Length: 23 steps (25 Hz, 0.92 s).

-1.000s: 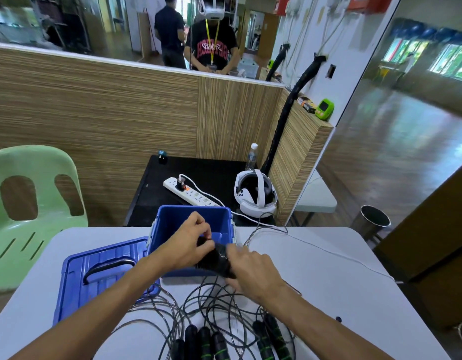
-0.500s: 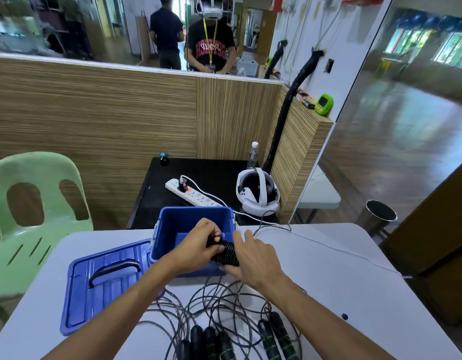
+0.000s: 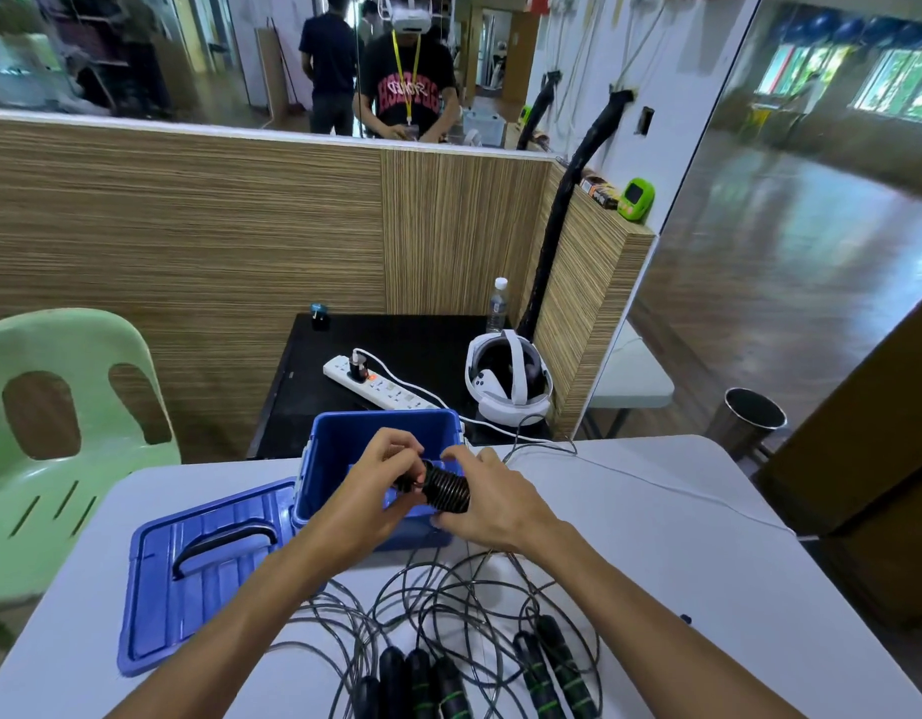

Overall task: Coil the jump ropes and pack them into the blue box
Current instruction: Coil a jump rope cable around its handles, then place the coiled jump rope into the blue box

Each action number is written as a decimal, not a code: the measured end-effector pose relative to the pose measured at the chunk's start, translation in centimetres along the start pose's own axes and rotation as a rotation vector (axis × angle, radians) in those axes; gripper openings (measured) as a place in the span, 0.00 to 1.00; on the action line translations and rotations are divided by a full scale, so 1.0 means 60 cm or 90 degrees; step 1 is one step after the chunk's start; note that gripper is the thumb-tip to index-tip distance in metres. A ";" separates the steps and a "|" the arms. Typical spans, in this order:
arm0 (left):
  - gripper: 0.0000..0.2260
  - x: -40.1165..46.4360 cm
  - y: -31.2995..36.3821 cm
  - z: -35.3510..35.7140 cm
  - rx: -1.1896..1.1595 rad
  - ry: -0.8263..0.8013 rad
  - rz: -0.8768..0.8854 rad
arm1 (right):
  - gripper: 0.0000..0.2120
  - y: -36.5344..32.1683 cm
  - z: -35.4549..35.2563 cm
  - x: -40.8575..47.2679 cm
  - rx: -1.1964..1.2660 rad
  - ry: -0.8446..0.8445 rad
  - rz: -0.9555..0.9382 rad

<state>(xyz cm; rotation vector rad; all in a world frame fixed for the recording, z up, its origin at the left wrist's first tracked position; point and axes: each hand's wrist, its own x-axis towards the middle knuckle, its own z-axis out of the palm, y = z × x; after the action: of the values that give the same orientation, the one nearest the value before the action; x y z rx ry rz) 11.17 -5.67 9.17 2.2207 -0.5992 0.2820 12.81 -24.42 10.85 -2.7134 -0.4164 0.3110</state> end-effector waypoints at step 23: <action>0.10 -0.007 -0.066 0.039 -0.465 0.182 -0.470 | 0.46 -0.096 0.135 0.032 0.163 0.094 0.061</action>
<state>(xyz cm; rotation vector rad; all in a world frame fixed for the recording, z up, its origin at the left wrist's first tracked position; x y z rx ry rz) 12.85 -5.06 4.89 1.5086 0.2671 -0.0177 11.02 -16.03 5.52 -2.4882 -0.1909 0.1746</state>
